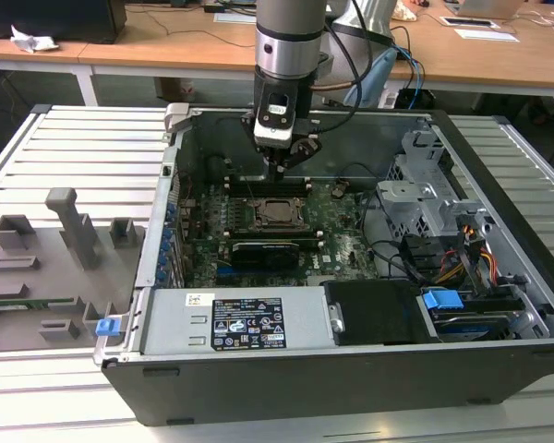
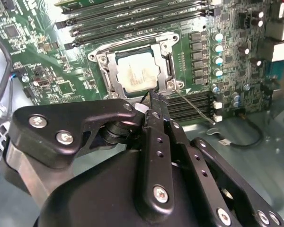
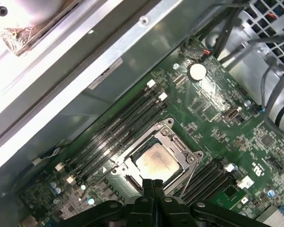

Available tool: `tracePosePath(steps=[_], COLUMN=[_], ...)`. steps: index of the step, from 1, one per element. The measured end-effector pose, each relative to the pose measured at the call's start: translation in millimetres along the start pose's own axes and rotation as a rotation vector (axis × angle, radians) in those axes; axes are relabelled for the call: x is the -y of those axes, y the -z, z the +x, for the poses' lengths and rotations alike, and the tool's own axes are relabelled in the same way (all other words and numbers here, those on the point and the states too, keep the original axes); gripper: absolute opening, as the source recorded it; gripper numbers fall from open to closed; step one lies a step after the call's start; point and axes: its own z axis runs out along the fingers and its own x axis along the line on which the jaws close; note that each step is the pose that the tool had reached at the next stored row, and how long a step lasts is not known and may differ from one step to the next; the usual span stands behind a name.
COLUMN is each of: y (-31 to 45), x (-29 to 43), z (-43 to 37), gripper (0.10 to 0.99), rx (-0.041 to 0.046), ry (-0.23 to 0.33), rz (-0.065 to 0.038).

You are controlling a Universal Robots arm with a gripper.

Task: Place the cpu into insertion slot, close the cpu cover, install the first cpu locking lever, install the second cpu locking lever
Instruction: 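Install the first cpu locking lever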

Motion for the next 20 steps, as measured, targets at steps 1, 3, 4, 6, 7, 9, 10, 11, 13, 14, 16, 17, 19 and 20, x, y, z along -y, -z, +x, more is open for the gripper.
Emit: tracePosePath(steps=[1,3,4,6,7,9,10,11,13,14,16,17,19,20], y=[0.0,0.0,0.0,0.0,0.0,0.0,0.0,0.0,0.0,0.0,0.0,0.0,0.0,0.0], x=[0.0,0.0,0.0,0.0,0.0,0.0,0.0,0.0,0.0,0.0,0.0,0.0,0.0,0.0], z=[0.0,0.0,0.0,0.0,0.0,0.0,0.0,0.0,0.0,0.0,0.0,0.0,0.0,0.0], gripper=[0.106,0.106,0.106,0.106,0.106,0.106,0.106,0.106,0.106,0.106,0.106,0.106,0.106,0.106], rx=[-0.0001,-0.0005,-0.0006,-0.0009,-0.0010,-0.0012,-0.0013,-0.0013,-0.0015,-0.0016,-0.0017,-0.0018,-0.0020,-0.0021], ry=[0.009,0.034,0.042,0.064,0.071,0.082,0.086,0.091,0.101,0.108,0.120,0.125,0.142,0.147], rz=[0.000,0.001,0.001,0.001,0.001,0.001,0.001,0.001,0.001,0.002,0.002,0.002,0.002,0.002])
